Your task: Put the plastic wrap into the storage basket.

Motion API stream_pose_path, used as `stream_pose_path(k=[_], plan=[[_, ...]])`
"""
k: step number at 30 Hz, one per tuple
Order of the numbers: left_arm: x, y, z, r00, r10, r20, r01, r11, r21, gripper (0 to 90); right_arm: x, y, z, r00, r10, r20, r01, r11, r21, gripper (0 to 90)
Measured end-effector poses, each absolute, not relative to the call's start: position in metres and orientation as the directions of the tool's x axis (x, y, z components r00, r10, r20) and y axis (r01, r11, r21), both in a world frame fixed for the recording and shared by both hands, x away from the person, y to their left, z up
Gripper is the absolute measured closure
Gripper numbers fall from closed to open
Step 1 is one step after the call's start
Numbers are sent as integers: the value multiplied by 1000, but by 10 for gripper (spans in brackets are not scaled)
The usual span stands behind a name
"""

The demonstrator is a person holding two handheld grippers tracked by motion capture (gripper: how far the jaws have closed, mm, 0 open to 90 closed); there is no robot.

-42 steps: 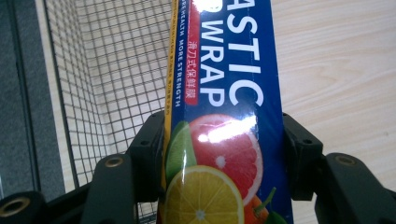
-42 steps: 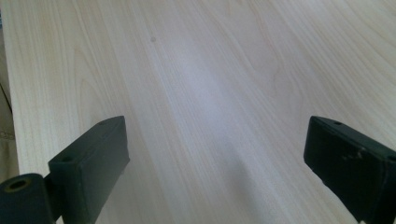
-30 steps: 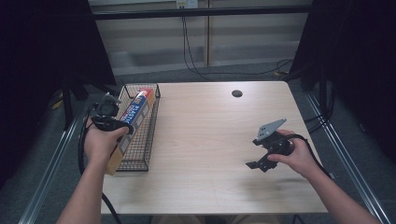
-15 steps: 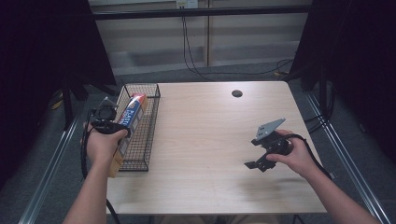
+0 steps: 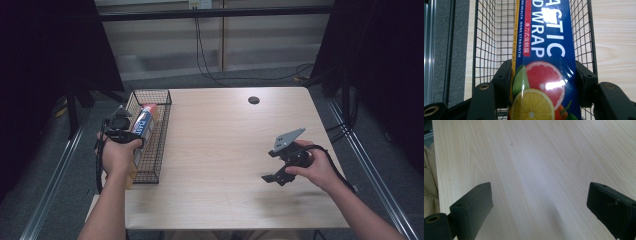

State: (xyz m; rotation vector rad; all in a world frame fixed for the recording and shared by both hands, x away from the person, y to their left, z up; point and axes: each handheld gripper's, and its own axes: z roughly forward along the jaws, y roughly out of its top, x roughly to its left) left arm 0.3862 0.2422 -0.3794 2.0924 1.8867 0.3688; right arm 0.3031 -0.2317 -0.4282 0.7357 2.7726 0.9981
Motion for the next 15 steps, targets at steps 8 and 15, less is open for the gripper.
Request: stream_pose_path(k=[8, 15], plan=[[387, 244, -386, 92, 996, -19, 925, -78, 371, 425, 304, -231, -429, -881, 469, 58, 399, 672, 624, 58], [388, 245, -388, 79, 996, -26, 938, -66, 342, 417, 304, -230, -431, -884, 465, 58, 397, 678, 619, 58]])
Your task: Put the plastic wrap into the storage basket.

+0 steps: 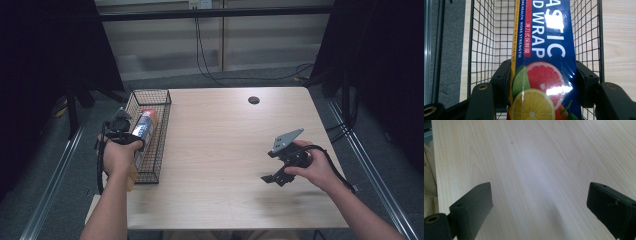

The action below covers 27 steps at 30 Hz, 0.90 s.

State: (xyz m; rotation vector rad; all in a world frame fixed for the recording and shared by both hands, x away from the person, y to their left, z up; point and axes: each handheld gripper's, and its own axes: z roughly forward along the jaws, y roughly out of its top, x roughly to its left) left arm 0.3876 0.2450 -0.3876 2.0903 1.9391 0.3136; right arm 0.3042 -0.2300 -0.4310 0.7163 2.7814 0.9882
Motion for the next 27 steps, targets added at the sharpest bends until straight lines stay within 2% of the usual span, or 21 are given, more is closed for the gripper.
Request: stream_pose_path(k=[6, 13, 22, 27], plan=[[388, 244, -389, 96, 995, -29, 942, -81, 326, 403, 305, -230, -431, -883, 465, 55, 396, 679, 619, 58], [384, 249, -375, 104, 993, -57, 916, -73, 394, 377, 304, -231, -431, -880, 472, 52, 400, 678, 616, 57], [379, 248, -359, 141, 986, -92, 902, -90, 423, 299, 305, -230, -432, -880, 471, 60, 402, 671, 623, 57], [375, 242, -350, 205, 972, -115, 878, -130, 460, 269, 305, -230, -432, -876, 477, 68, 411, 667, 621, 58]])
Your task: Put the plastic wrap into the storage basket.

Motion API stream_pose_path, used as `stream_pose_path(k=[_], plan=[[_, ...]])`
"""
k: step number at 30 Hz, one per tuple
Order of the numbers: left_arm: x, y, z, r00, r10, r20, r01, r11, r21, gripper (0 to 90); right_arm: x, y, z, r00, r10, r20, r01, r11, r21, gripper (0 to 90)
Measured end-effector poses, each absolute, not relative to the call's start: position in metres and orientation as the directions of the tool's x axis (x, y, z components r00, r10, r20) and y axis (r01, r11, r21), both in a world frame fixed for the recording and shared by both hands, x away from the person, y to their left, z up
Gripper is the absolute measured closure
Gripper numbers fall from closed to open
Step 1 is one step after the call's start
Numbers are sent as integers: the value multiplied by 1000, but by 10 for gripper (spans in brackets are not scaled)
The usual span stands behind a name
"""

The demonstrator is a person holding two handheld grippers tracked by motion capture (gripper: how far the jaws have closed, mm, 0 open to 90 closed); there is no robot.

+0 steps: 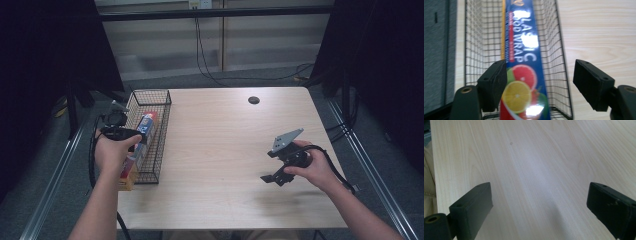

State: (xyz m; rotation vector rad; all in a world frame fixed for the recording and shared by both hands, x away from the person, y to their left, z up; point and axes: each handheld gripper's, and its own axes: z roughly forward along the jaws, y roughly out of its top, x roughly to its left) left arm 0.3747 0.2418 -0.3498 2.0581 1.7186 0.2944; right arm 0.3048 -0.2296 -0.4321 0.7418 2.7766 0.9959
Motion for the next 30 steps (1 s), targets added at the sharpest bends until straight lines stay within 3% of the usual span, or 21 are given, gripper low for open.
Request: stream_pose_path(k=[18, 30], plan=[[352, 207, -330, 421, 895, -149, 793, -283, 540, 204, 301, -232, -433, -869, 487, 81, 421, 645, 638, 57], [344, 174, -334, 523, 835, -169, 736, -343, 584, 162, 301, -242, -442, -825, 555, 110, 478, 580, 660, 57]])
